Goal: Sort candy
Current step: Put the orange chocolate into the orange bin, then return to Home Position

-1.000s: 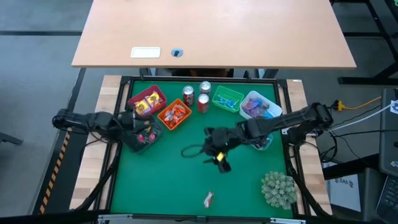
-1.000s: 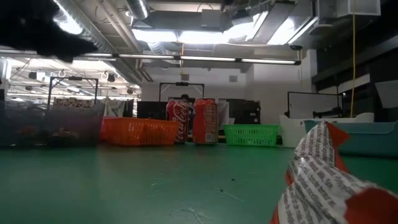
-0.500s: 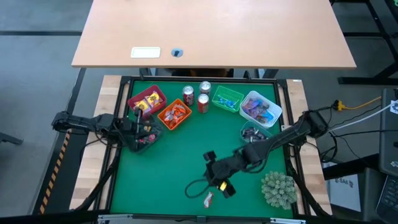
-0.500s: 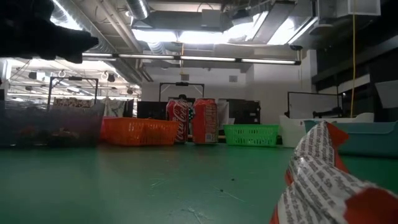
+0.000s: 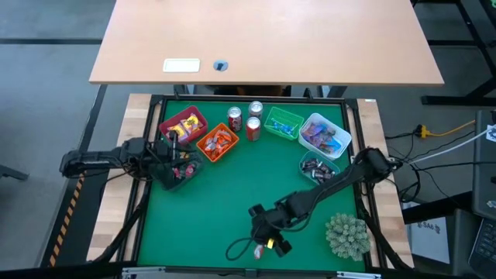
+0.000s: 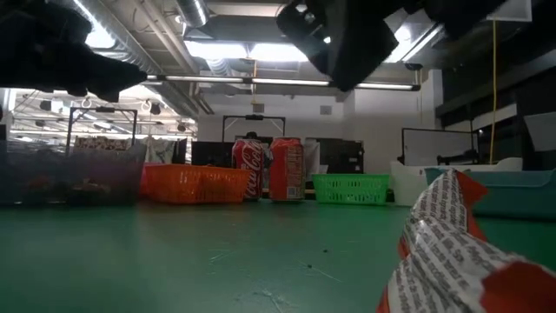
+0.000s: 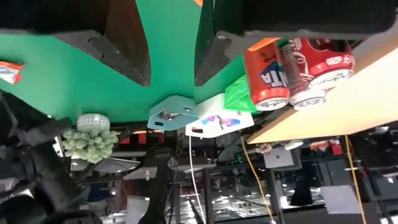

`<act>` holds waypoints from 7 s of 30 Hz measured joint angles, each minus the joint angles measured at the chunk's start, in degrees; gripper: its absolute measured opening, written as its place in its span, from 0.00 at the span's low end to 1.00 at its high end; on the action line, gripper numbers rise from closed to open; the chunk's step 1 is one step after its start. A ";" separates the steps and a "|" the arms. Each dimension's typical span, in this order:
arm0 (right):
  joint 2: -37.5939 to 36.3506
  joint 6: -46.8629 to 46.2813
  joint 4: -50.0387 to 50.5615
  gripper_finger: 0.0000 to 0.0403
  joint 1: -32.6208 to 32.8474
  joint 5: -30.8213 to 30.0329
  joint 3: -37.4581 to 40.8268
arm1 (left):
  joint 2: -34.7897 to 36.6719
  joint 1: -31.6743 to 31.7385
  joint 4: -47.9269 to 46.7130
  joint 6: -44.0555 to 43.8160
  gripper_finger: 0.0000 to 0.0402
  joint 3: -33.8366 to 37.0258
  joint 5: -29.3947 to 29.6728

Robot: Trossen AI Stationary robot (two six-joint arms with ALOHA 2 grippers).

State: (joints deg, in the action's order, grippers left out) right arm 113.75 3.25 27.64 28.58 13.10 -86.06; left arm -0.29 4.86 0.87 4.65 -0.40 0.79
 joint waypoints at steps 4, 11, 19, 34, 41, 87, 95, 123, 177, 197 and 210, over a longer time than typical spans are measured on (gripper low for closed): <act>2.09 -0.01 -2.42 0.48 1.20 2.29 0.00 | -0.04 1.65 -0.04 -1.46 0.28 -0.02 -1.55; 5.25 0.04 -2.73 0.48 3.38 -0.99 0.00 | -0.05 1.88 -0.07 -1.56 0.28 -0.04 -1.90; 6.49 -0.28 -2.38 0.48 3.30 -5.01 0.00 | -0.05 1.88 -0.16 -1.54 0.28 -0.04 -1.90; 7.25 -0.46 -1.68 0.06 3.30 -3.88 0.00 | -0.06 1.88 -0.20 -1.06 0.28 -0.04 -1.94; 7.32 -0.44 1.69 0.07 2.65 -3.55 -2.65 | -0.07 1.88 -0.23 -1.01 0.28 -0.04 -1.92; 13.97 7.52 -0.69 0.07 -37.03 -21.88 -22.93 | -0.09 1.86 -0.38 -2.61 0.28 -0.02 -0.17; 13.92 7.51 -1.05 0.12 -36.85 -20.98 -22.95 | -0.07 1.86 -0.34 -2.62 0.28 -0.02 -0.05; 8.13 10.05 41.33 0.04 -32.95 -20.01 -46.69 | -0.07 1.86 -0.20 -2.63 0.28 -0.02 0.07; -90.89 -24.48 1.33 0.01 -15.45 -23.48 58.84 | -0.07 1.86 -0.20 -2.63 0.28 0.00 0.07; -102.03 -11.96 -23.28 0.01 -16.56 -23.55 76.98 | -0.07 1.86 -0.20 -2.63 0.28 0.00 0.07; -102.03 -9.18 -23.18 0.01 -36.69 -6.09 77.31 | -0.07 1.88 -0.20 -2.63 0.28 0.00 0.07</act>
State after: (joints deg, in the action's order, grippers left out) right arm 11.73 -5.93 4.46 -8.11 7.01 -8.75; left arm -0.36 6.74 0.67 2.02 -0.40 0.86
